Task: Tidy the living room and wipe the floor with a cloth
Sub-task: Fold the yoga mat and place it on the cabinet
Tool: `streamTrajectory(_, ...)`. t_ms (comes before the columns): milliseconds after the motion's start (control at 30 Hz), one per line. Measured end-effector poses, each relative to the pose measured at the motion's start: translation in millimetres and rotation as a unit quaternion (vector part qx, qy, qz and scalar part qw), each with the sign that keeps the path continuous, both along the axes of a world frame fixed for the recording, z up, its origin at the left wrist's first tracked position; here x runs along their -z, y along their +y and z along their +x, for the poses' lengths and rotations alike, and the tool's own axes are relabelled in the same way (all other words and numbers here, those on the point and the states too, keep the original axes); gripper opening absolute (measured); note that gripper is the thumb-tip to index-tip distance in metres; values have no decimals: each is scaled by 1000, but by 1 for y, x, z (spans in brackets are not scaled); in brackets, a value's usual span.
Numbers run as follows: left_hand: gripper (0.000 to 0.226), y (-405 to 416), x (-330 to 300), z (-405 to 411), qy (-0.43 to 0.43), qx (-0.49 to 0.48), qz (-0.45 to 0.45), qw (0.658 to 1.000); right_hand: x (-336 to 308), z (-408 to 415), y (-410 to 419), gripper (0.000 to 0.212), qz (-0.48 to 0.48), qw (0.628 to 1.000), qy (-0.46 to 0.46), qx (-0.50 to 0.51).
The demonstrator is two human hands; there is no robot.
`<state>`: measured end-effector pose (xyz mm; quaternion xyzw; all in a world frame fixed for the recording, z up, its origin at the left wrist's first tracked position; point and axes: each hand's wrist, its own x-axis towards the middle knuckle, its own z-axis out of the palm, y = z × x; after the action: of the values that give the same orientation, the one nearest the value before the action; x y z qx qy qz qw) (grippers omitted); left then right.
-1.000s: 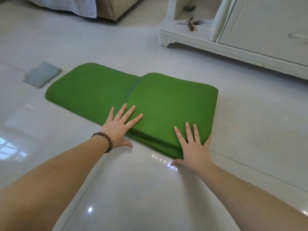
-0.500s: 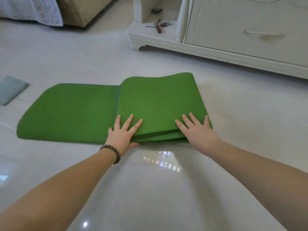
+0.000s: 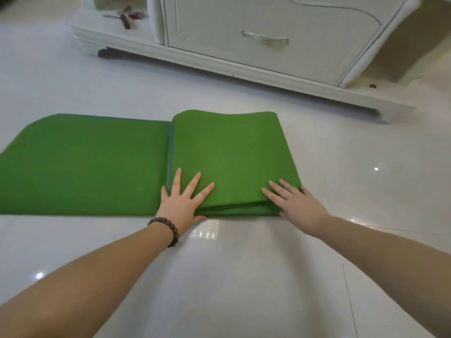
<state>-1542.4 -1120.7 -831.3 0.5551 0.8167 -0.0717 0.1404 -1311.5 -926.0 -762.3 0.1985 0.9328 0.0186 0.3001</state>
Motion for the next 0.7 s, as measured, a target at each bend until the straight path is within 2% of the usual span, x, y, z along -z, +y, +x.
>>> streamTrajectory(67,88,1,4,-3,13,13,-8,1000,18,8,7,70,-91,987,116,71)
streamTrajectory(133,90,-1,5,-5,13,13,-6,1000,27,14,20,64,-125,923,288,222)
streamTrajectory(167,89,-1,5,-4,15,9,2,1000,28,17,30,62,-122,881,334,312)
streamTrajectory(267,88,-1,8,-1,15,2,19,1000,25,18,53,63,-183,780,339,494)
streamTrajectory(333,90,-1,8,1,14,-4,43,999,22,12,57,59,-235,745,344,521)
streamTrajectory(500,95,-4,4,-6,20,-23,57,998,14,16,52,39,-280,704,351,550)
streamTrajectory(567,97,-5,4,-9,17,-25,64,997,27,26,44,39,-264,719,335,548)
streamTrajectory(700,102,-5,4,-12,25,-17,63,998,50,24,29,37,-201,787,275,515)
